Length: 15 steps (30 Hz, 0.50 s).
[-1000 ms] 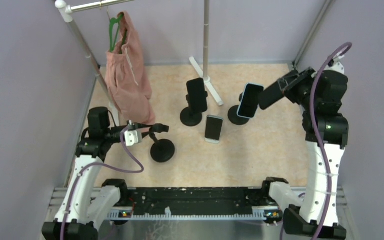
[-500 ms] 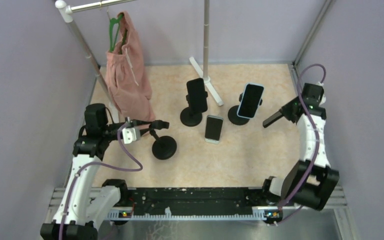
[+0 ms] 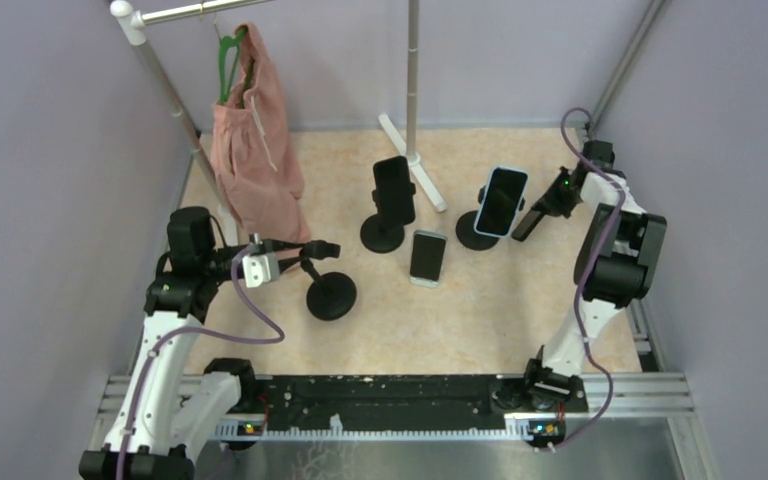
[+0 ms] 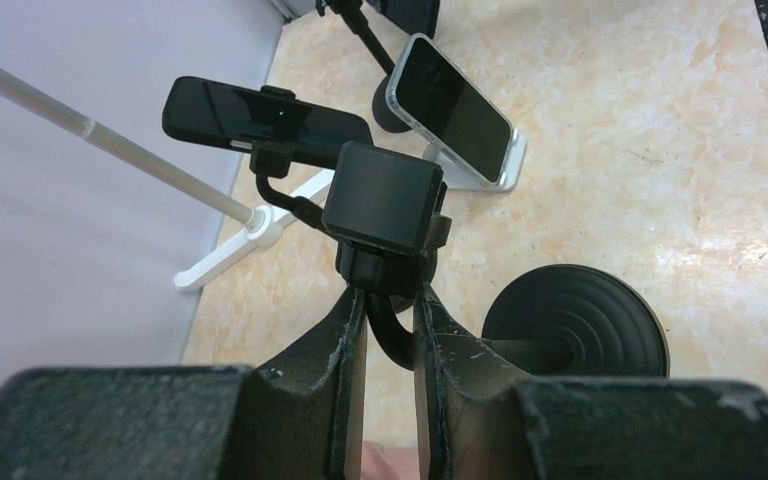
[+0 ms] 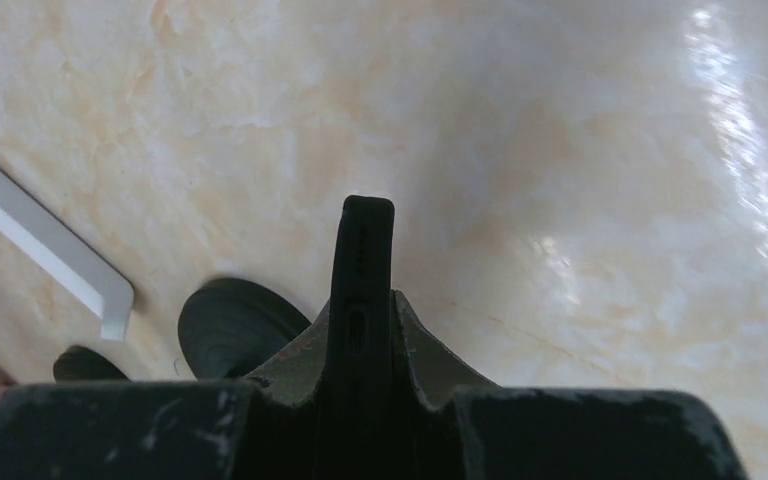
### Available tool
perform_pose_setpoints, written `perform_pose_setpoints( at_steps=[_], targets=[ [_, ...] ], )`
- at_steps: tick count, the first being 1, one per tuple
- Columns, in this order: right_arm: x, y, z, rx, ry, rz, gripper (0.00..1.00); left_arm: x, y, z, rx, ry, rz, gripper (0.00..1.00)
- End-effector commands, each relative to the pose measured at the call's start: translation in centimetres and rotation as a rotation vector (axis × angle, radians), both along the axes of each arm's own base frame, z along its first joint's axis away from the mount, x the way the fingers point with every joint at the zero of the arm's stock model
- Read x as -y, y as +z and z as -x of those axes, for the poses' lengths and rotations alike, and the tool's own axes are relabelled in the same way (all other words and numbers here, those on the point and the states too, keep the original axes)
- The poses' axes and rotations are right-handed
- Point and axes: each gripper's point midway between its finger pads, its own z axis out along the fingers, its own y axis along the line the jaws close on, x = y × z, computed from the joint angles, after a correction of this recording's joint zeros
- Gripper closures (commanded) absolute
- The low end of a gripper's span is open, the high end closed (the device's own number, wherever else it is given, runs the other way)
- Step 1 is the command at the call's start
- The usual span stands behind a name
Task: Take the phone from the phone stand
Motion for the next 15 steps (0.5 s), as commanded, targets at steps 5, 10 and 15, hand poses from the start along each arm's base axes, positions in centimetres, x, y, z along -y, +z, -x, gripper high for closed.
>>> perform_pose_setpoints(
  at_steps=[5, 10, 15],
  targets=[
    [-3.2, -0.7, -3.5, 0.043, 0.273, -0.069, 1.00, 0.9, 3.6, 1.3, 0.122, -0.080, 0.046, 1.00],
    [-5.0, -2.7, -4.2, -0.029, 0.321, -0.036, 1.00, 0.9, 3.8, 1.4, 0.124, -0.083, 0.048, 1.00],
    [-3.9, -3.3, -4.0, -0.039, 0.265, 0.042, 0.77, 0.9, 4.1, 1.7, 0.134, -0.087, 0.050, 1.00]
  ],
)
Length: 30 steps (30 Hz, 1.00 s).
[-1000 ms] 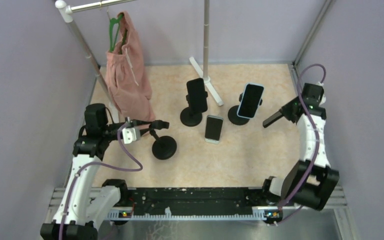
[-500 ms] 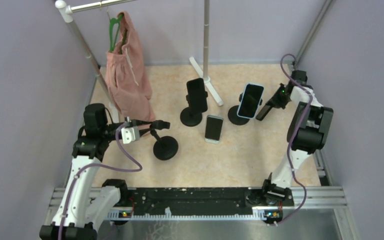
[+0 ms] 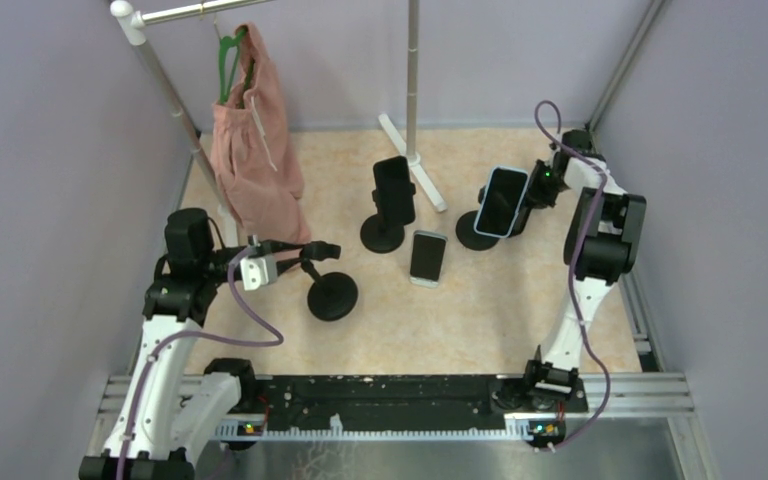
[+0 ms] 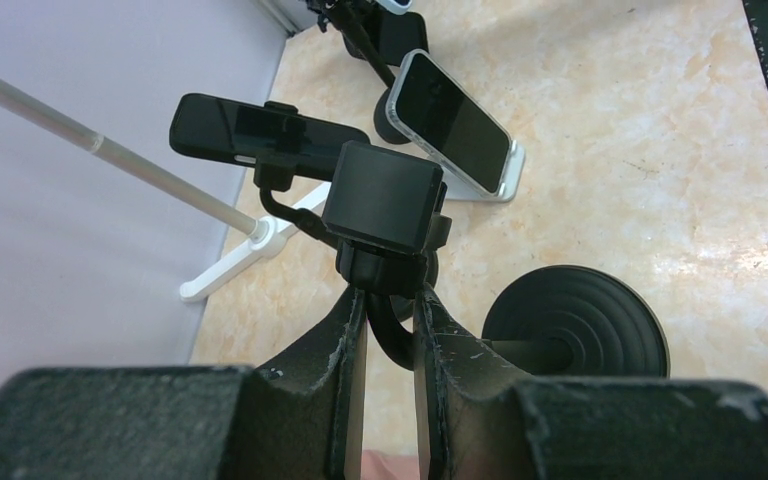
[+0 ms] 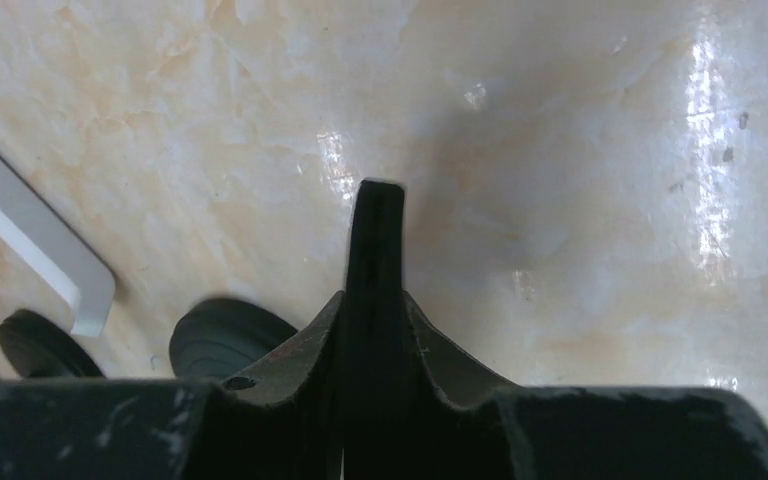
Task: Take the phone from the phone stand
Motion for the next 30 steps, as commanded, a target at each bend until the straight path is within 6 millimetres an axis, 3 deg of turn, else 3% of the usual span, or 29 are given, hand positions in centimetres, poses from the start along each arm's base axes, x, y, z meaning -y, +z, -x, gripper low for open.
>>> perform_pose_setpoints(
  at_steps=[1, 4, 8, 16, 21, 26, 30],
  targets=[
    [0.1, -0.7, -0.6, 0.026, -0.012, 0.079, 0.73, 0.7, 3.4, 1.2, 0.121, -0.074, 0.035, 1.00],
    [0.1, -0.8, -0.5, 0.028, -0.015, 0.068, 0.59, 0.7, 3.4, 1.1, 0.124, -0.071, 0.034, 1.00],
    [0.3, -0.4, -0.8, 0.019, -0.023, 0.076, 0.54, 0.6, 3.8, 0.9, 0.142, -0.061, 0.028, 1.00],
    [4.9, 2.8, 0.2, 0.026, -0.167, 0.311, 0.41, 0.7, 3.7, 1.1, 0.134, -0.070, 0.032, 1.00],
    [5.8, 5.1, 1.1, 0.088, -0.253, 0.262, 0.37, 0.5, 2.3, 0.5, 0.193, -0.061, -0.007, 1.00],
    [6.7, 9.9, 2.1, 0.198, -0.322, 0.311, 0.30, 0.5, 0.9, 0.3, 0.191, -0.073, -0.020, 1.00],
    [6.0, 15.9, 3.4, 0.342, -0.351, 0.319, 0.30, 0.8, -0.7, -0.1, 0.231, -0.099, -0.047, 1.00]
  ],
)
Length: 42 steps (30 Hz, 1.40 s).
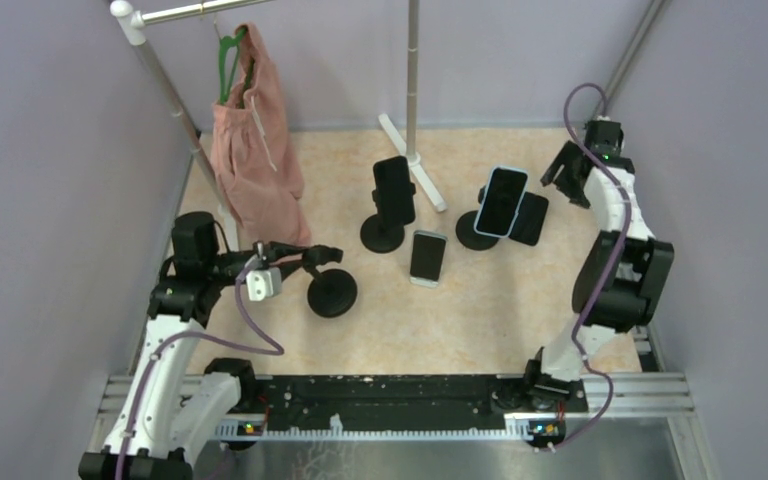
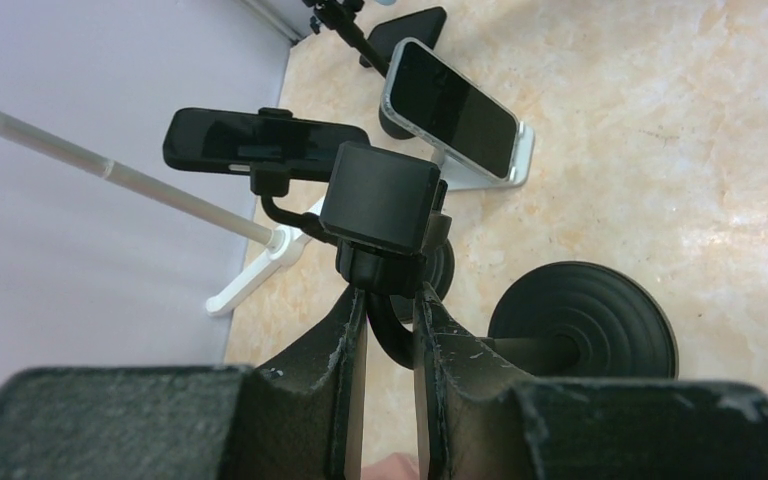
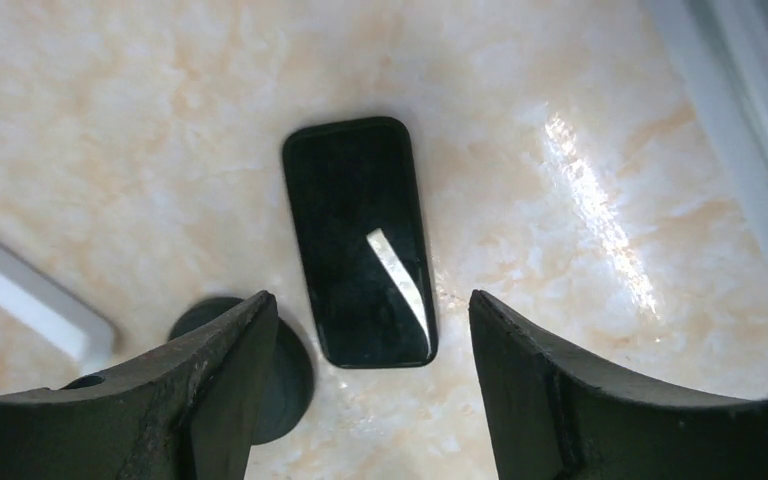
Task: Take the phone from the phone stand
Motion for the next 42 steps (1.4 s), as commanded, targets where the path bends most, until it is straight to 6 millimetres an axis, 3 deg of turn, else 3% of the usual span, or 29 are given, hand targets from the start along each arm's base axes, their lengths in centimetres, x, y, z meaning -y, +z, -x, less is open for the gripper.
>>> perform_pose_setpoints(
  at_steps=[1, 6, 10, 13, 17, 18, 19, 21, 23, 24, 25, 28, 33, 38, 40, 42],
  targets=[
    [-0.8, 9.9, 0.1, 0.278, -0.019, 0.064, 0.29, 0.7, -0.7, -0.2, 0.150, -0.081, -0.028, 1.00],
    [-3.8, 16.4, 2.4, 0.437, 0.058, 0.049, 0.29, 0.8, -4.5, -0.6, 0.315, -0.149, -0.177, 1.00],
    [-5.6, 20.3, 4.4, 0.534, 0.115, 0.026, 0.28, 0.5, -7.3, -0.6, 0.433, -0.223, -0.311, 1.00],
    [-8.8, 22.7, 5.8, 0.596, 0.219, 0.011, 0.28, 0.4, -8.5, -0.5, 0.528, -0.267, -0.368, 1.00],
    [-15.0, 24.2, 7.7, 0.630, 0.400, -0.021, 0.27, 0.0, -10.1, -0.4, 0.604, -0.312, -0.447, 0.97],
    [-16.5, 24.5, 8.2, 0.642, 0.448, -0.049, 0.27, 0.0, -10.2, -0.3, 0.598, -0.315, -0.448, 0.92],
    [-18.1, 24.7, 8.7, 0.653, 0.499, -0.076, 0.26, -0.1, -10.1, -0.2, 0.588, -0.314, -0.447, 0.80],
    [-20.9, 25.0, 9.7, 0.656, 0.593, -0.109, 0.26, -0.2, -9.8, -0.1, 0.562, -0.294, -0.440, 0.40],
    [-23.7, 25.3, 10.7, 0.656, 0.692, -0.108, 0.26, -0.3, -9.0, -0.1, 0.540, -0.265, -0.434, 0.14],
    [-25.3, 25.3, 11.4, 0.654, 0.751, -0.108, 0.26, -0.4, -8.6, 0.0, 0.534, -0.251, -0.432, 0.03],
    [-26.8, 25.1, 11.9, 0.646, 0.811, -0.109, 0.26, -0.5, -8.1, 0.1, 0.529, -0.237, -0.431, 0.01],
    [-31.0, 23.4, 14.5, 0.608, 1.000, -0.125, 0.26, -0.8, -5.9, 0.7, 0.511, -0.179, -0.404, 0.01],
    [-38.2, 20.6, 21.0, 0.585, 1.359, -0.158, 0.25, -1.4, -1.7, 2.3, 0.479, -0.060, -0.330, 0.01],
    [-44.2, 16.1, 26.9, 0.546, 1.677, -0.177, 0.22, -2.1, 4.8, 0.6, 0.140, 0.235, -0.055, 0.01],
    [-46.0, 14.3, 27.9, 0.553, 1.751, -0.173, 0.21, -2.7, 6.2, -0.3, 0.044, 0.327, 0.014, 0.01],
    [-47.3, 12.7, 27.5, 0.565, 1.788, -0.148, 0.21, -2.9, 7.5, -0.8, -0.037, 0.385, 0.084, 0.01]
  ],
)
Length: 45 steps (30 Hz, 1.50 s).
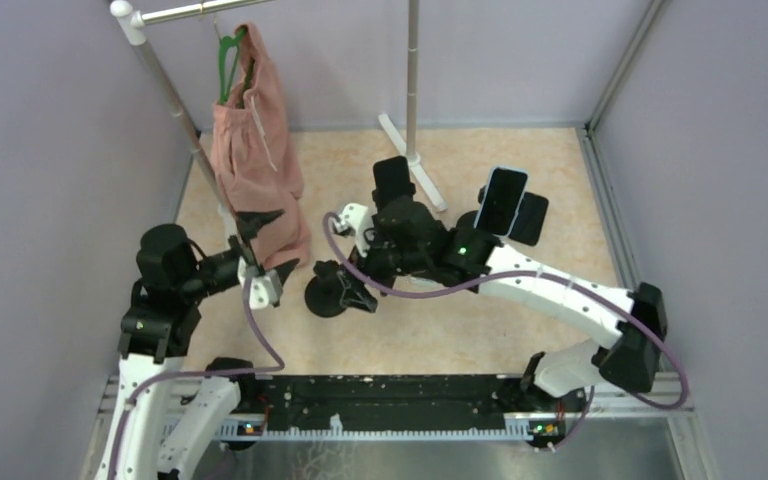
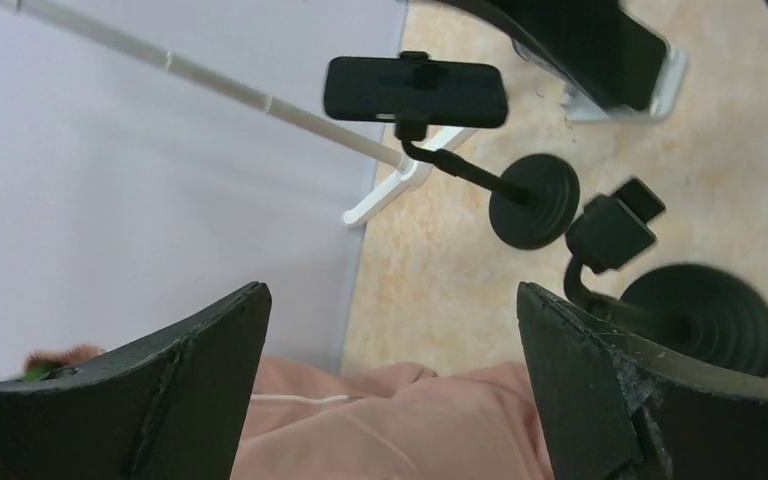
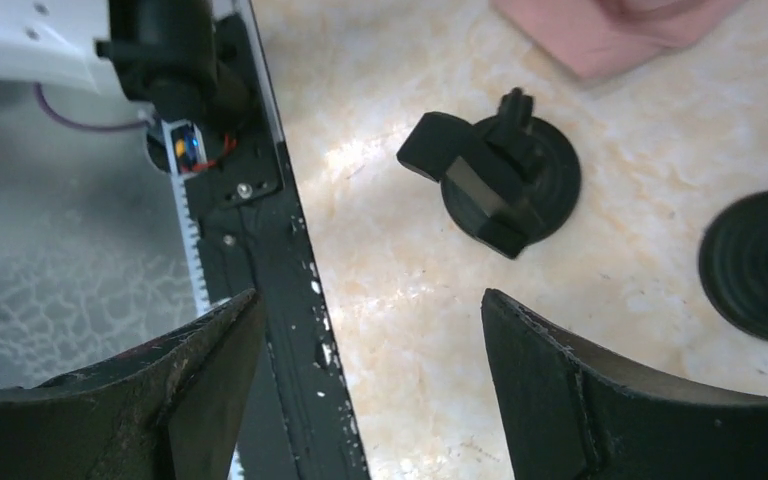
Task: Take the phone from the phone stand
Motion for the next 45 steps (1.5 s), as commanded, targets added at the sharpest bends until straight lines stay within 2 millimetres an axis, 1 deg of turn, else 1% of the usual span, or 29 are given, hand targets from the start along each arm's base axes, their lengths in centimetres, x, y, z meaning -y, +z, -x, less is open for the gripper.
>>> perform_pose_setpoints(
  at_steps=[1, 4, 6, 8, 10, 11, 13, 15, 17, 20, 22, 24, 26, 27, 29, 31, 33, 34, 37, 39, 41, 42, 45],
  targets=[
    [-3.5, -2.4, -0.8, 0.119, 0.116, -0.011, 0.20, -0.8, 3.6, -1.9, -0.285, 0.220, 0.319, 0.01],
    [-5.1, -4.6, -2.9, 0.187, 0.115, 0.041, 0.20, -1.7, 5.2, -3.9, -0.378, 0.347, 0.441, 0.01],
    [-6.2, -4.6, -4.0, 0.227, 0.110, 0.035, 0.21, -2.4, 6.3, -4.8, -0.430, 0.419, 0.524, 0.01],
    [-7.2, -4.4, -5.0, 0.260, 0.093, 0.017, 0.21, -2.8, 7.2, -5.4, -0.470, 0.468, 0.610, 0.01],
    [-7.7, -4.4, -5.5, 0.276, 0.088, 0.005, 0.25, -3.8, 8.0, -6.1, -0.478, 0.540, 0.695, 0.01],
    [-8.0, -4.4, -5.6, 0.279, 0.090, -0.001, 0.28, -4.6, 8.3, -6.7, -0.465, 0.590, 0.732, 0.01],
    [-8.3, -4.6, -5.7, 0.277, 0.090, -0.012, 0.38, -6.5, 8.0, -8.1, -0.434, 0.706, 0.771, 0.01],
    [-8.4, -5.0, -6.1, 0.277, 0.062, -0.015, 0.49, -8.4, 7.3, -9.3, -0.400, 0.819, 0.785, 0.02],
    [-8.3, -5.2, -6.4, 0.283, 0.036, -0.020, 0.56, -9.5, 6.9, -10.0, -0.371, 0.869, 0.786, 0.02],
    [-8.0, -4.8, -7.7, 0.312, -0.053, -0.048, 0.61, -9.6, 6.1, -10.7, -0.392, 0.869, 0.767, 0.02],
    [-8.0, -4.1, -8.2, 0.323, -0.091, -0.082, 0.64, -10.0, 5.1, -11.7, -0.403, 0.896, 0.747, 0.03],
    [-8.2, -4.0, -8.5, 0.318, -0.116, -0.094, 0.67, -10.5, 3.8, -12.8, -0.399, 0.918, 0.711, 0.03],
    [-8.5, -4.0, -9.0, 0.311, -0.143, -0.101, 0.69, -11.6, 3.0, -14.2, -0.368, 0.949, 0.692, 0.04],
    [-8.6, -4.1, -9.1, 0.304, -0.156, -0.108, 0.69, -12.5, 2.7, -14.9, -0.351, 0.971, 0.690, 0.05],
    [-8.8, -4.2, -9.6, 0.296, -0.191, -0.124, 0.69, -14.3, 2.5, -16.2, -0.335, 1.007, 0.705, 0.05],
    [-9.3, -4.2, -10.0, 0.298, -0.208, -0.144, 0.69, -15.1, 2.4, -17.5, -0.358, 1.004, 0.727, 0.05],
    [-9.9, -4.4, -10.3, 0.278, -0.224, -0.155, 0.69, -15.0, 2.8, -18.2, -0.388, 0.980, 0.738, 0.05],
    [-10.2, -4.7, -10.5, 0.269, -0.230, -0.152, 0.69, -14.6, 3.4, -18.4, -0.396, 0.956, 0.738, 0.05],
    [-11.1, -4.9, -10.9, 0.248, -0.241, -0.150, 0.69, -13.2, 4.5, -18.2, -0.413, 0.871, 0.731, 0.03],
    [-11.5, -4.9, -10.8, 0.237, -0.249, -0.155, 0.69, -12.4, 5.8, -17.4, -0.403, 0.822, 0.746, 0.01],
    [-11.4, -4.7, -10.6, 0.226, -0.277, -0.161, 0.67, -11.5, 7.2, -16.2, -0.401, 0.772, 0.763, 0.01],
    [-11.4, -4.5, -10.1, 0.224, -0.283, -0.163, 0.66, -11.3, 7.8, -15.7, -0.409, 0.762, 0.769, 0.01],
    [-11.0, -3.9, -9.0, 0.218, -0.293, -0.165, 0.58, -10.5, 8.7, -14.5, -0.517, 0.763, 0.784, 0.01]
  ],
)
